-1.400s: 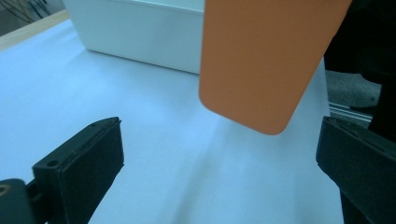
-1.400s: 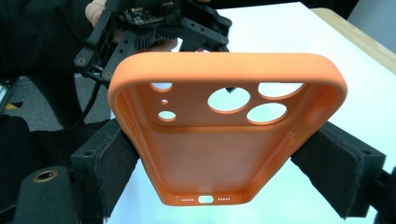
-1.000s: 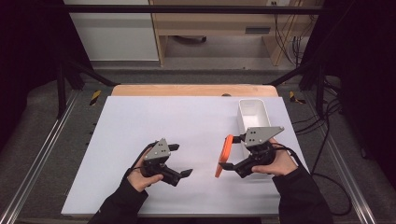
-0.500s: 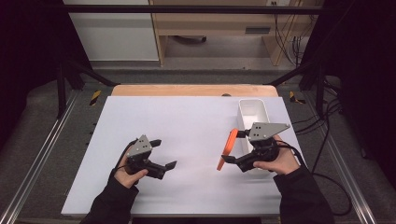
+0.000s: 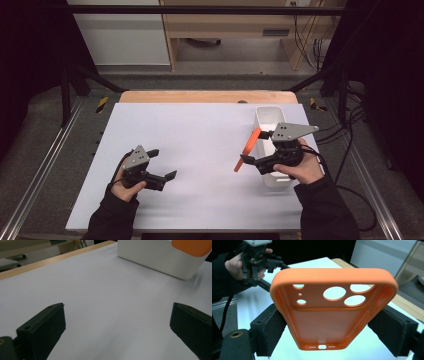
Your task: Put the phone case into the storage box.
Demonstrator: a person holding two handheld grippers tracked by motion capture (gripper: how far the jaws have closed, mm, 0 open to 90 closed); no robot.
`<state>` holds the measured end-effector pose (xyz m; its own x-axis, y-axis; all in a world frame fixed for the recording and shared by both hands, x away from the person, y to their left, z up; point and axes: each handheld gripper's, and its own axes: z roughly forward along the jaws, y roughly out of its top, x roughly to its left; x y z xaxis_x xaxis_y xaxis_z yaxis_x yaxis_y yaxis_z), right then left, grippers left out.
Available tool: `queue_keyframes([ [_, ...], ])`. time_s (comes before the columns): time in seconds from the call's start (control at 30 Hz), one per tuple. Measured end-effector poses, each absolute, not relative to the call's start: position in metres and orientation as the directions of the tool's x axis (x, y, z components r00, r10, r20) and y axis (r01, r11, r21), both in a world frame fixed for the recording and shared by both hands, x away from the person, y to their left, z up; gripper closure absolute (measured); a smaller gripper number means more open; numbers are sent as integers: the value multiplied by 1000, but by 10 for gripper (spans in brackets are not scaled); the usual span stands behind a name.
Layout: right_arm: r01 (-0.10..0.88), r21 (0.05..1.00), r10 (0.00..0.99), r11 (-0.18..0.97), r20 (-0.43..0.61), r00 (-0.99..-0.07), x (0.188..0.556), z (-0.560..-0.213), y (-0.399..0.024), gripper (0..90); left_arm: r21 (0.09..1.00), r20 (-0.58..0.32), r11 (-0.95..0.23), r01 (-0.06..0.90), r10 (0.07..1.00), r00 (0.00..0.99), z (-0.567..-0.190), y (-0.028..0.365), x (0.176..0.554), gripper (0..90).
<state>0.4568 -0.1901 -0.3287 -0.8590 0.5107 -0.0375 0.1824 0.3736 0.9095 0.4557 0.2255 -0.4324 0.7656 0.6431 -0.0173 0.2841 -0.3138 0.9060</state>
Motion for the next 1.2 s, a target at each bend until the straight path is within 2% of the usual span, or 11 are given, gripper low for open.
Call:
queue_keyframes([
  [1.2, 214, 922, 650, 323, -52, -758, 476, -295, -194, 161, 916, -15, -261, 306, 738, 675, -442, 270, 457, 0],
])
